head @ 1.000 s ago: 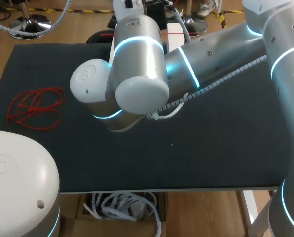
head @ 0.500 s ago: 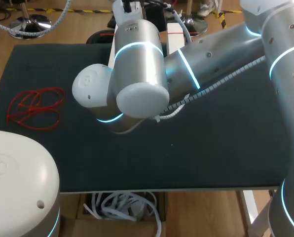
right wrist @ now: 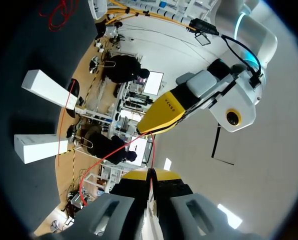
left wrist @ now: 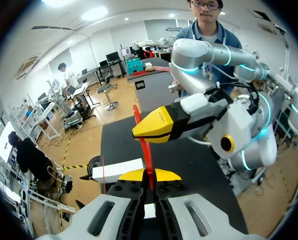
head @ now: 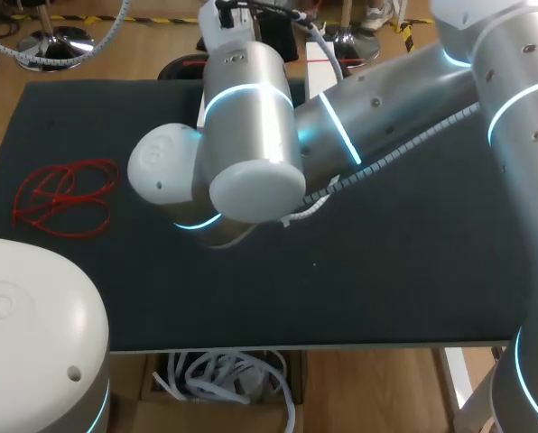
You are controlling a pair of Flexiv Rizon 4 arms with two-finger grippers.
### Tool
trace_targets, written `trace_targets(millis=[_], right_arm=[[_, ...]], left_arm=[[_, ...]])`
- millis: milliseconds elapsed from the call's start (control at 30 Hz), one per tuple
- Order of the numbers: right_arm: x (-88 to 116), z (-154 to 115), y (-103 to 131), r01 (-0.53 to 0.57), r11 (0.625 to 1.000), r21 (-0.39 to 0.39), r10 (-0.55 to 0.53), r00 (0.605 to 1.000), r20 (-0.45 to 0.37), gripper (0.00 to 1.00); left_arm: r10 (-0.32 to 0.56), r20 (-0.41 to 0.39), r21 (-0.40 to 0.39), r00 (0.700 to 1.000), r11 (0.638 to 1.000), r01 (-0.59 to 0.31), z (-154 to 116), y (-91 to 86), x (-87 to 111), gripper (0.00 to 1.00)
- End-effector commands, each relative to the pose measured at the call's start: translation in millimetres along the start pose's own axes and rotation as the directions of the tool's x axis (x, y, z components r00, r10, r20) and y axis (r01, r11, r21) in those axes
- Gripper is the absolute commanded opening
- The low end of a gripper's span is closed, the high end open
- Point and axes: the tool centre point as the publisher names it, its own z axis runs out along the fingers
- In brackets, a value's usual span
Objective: Grab the tape and strap the tape.
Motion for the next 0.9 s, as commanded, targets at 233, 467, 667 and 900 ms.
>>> trace_targets(millis=[233,467,667,900], right_arm=[[-2,0,11,0.015,1.000,0.013,-0.015,1.000,-0.004,0.00],[-2,0,17,0.025,1.000,0.009,-0.025,1.000,-0.006,0.00],[-2,1,20,0.030,1.000,0.006,-0.030,1.000,-0.007,0.00],[-4,-1,17,0.017,1.000,0.010,-0.017,1.000,-0.006,0.00]], left_arm=[[-0.001,-0.002,-0.003,1.000,1.000,0.001,-1,-0.8,-0.1,0.00],[-0.001,-0.002,-0.003,1.000,1.000,0.001,-1,-0.8,-0.1,0.00],[-0.001,-0.002,-0.003,1.000,1.000,0.001,-1,-0.8,-0.1,0.00],[-0.001,-0.002,-0.003,1.000,1.000,0.001,-1,-0.8,-0.1,0.00]])
